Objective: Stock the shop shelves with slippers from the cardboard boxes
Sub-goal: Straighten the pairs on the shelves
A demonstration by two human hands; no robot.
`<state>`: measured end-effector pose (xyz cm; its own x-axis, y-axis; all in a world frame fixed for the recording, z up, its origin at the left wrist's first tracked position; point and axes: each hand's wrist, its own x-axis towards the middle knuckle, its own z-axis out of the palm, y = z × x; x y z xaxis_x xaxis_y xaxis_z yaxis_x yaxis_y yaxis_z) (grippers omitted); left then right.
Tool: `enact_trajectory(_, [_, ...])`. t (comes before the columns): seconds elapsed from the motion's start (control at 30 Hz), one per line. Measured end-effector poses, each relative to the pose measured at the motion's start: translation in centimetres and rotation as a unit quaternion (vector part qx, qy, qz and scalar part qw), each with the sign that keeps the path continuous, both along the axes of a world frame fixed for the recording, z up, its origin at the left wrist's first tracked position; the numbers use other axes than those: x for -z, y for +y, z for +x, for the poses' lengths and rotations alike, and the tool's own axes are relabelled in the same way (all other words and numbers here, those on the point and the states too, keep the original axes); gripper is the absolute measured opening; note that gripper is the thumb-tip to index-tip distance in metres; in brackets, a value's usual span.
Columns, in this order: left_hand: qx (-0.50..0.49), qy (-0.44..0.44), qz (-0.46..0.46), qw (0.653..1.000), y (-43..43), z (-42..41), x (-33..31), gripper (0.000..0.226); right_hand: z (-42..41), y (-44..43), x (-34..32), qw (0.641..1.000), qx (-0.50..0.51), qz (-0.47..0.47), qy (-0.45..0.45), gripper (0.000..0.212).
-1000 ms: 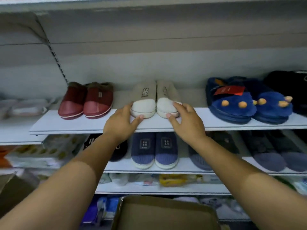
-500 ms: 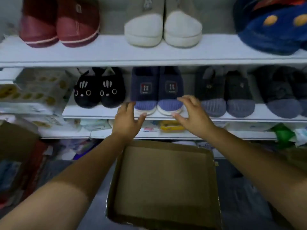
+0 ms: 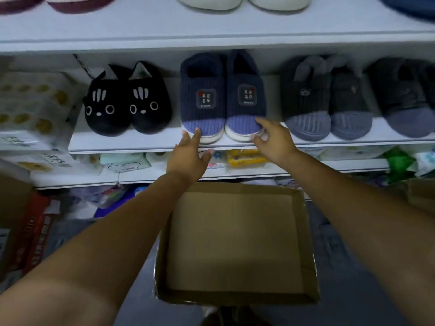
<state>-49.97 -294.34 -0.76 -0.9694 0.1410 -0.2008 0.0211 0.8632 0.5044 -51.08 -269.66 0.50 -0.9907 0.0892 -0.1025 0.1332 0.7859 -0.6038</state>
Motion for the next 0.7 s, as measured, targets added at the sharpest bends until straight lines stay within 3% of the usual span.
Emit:
enact_trajectory(0.17, [-0.017, 0.074, -0.005, 0.997, 1.1, 1.3, -1.8, 0.061, 2.9, 2.4, -1.0, 1.000, -0.021, 0.006, -0.004, 0.057])
enact_trajectory(0.3, [0.027, 0.103, -0.005, 0.994, 4.9, 2.5, -3.7, 0.061, 4.8, 7.5, -1.7, 0.999, -0.016, 0.039, -0.008, 0.057])
enact_trajectory(0.47, [0.065, 0.128, -0.031, 0.989, 12.2, 4.2, -5.1, 0.063, 6.8, 15.9, -3.1, 0.997, -0.015, 0.069, -0.009, 0.059])
enact_trajectory(0.7, [0.042, 0.145, -0.029, 0.988, 26.0, 8.5, -7.6, 0.064, 11.4, 29.7, -6.0, 0.996, -0.036, 0.085, -0.015, 0.063])
